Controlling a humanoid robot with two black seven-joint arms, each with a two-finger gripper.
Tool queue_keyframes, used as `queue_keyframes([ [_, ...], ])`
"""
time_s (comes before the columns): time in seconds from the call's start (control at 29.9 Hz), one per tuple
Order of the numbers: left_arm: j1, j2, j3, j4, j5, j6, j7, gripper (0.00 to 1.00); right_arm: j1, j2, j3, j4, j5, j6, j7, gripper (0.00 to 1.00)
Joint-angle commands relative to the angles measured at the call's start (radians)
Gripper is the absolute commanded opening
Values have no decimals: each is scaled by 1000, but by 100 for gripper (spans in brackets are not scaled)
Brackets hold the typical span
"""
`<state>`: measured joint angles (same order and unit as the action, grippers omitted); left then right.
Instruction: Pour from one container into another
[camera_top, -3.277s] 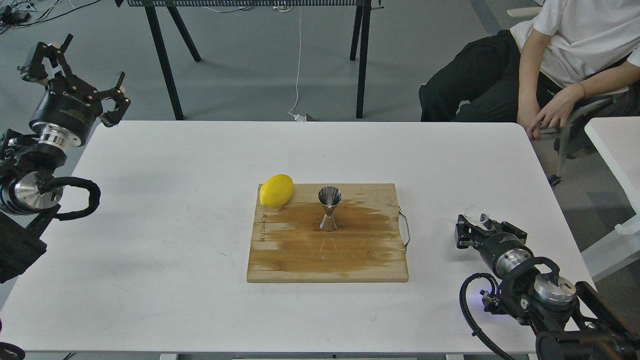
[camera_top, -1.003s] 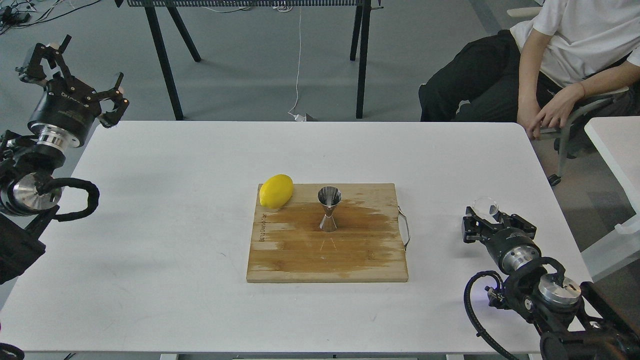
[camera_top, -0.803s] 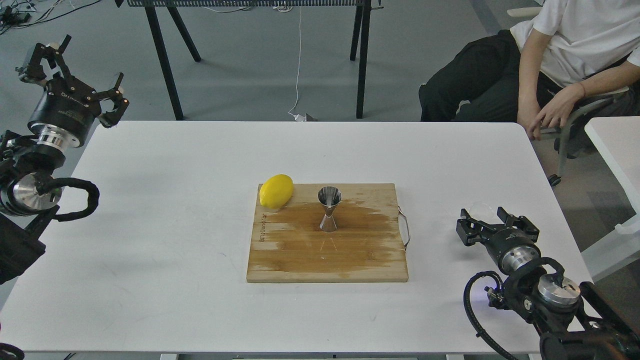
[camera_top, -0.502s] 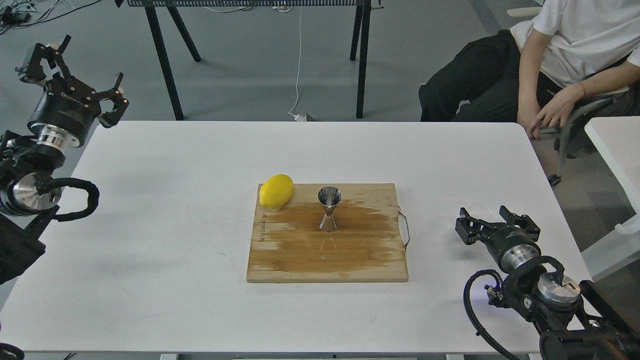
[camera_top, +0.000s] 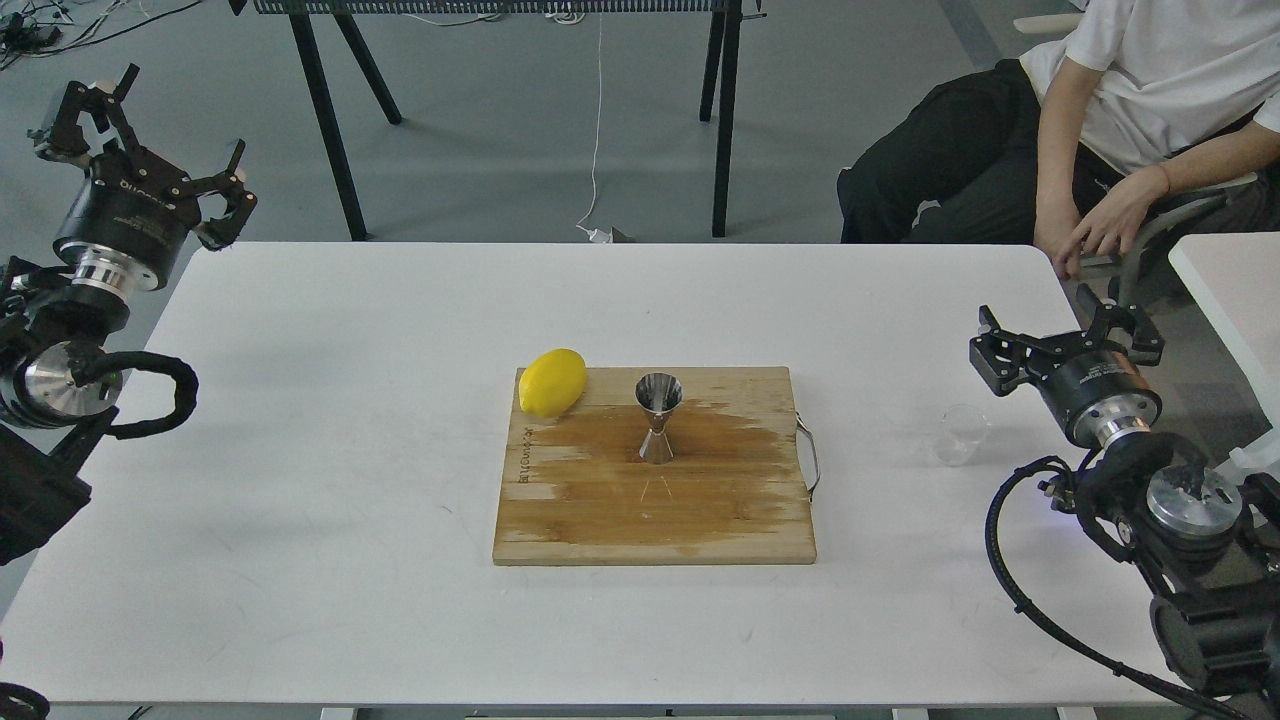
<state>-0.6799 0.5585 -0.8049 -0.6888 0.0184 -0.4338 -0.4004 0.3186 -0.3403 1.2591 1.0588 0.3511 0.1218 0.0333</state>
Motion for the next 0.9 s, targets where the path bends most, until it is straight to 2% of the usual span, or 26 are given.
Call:
queue_keyframes([
  [0.0,-3,-2,0,0,-2,0,0,100,91,-2,0,-26,-79,7,4,100],
  [0.13,-9,0,0,0,-2,-2,0,100,166,0,0,-82,-182,77,14,100],
  [0.3,-10,-2,-2,20,-3,-6,6,100,195,0,-1,-148,-239,312,34,100],
  [0.37,-9,-5,-2,25,-3,-5,6,100,221,-2,-1,-171,-239,366,34,100],
  [0.6,-16,-42,-2,25,-3,1,8,100,330,9,-1,-341,-239,367,36,100],
  [0.87,-43,-49,-2,23,-3,-6,9,100,333,3,-3,-359,-239,367,36,100],
])
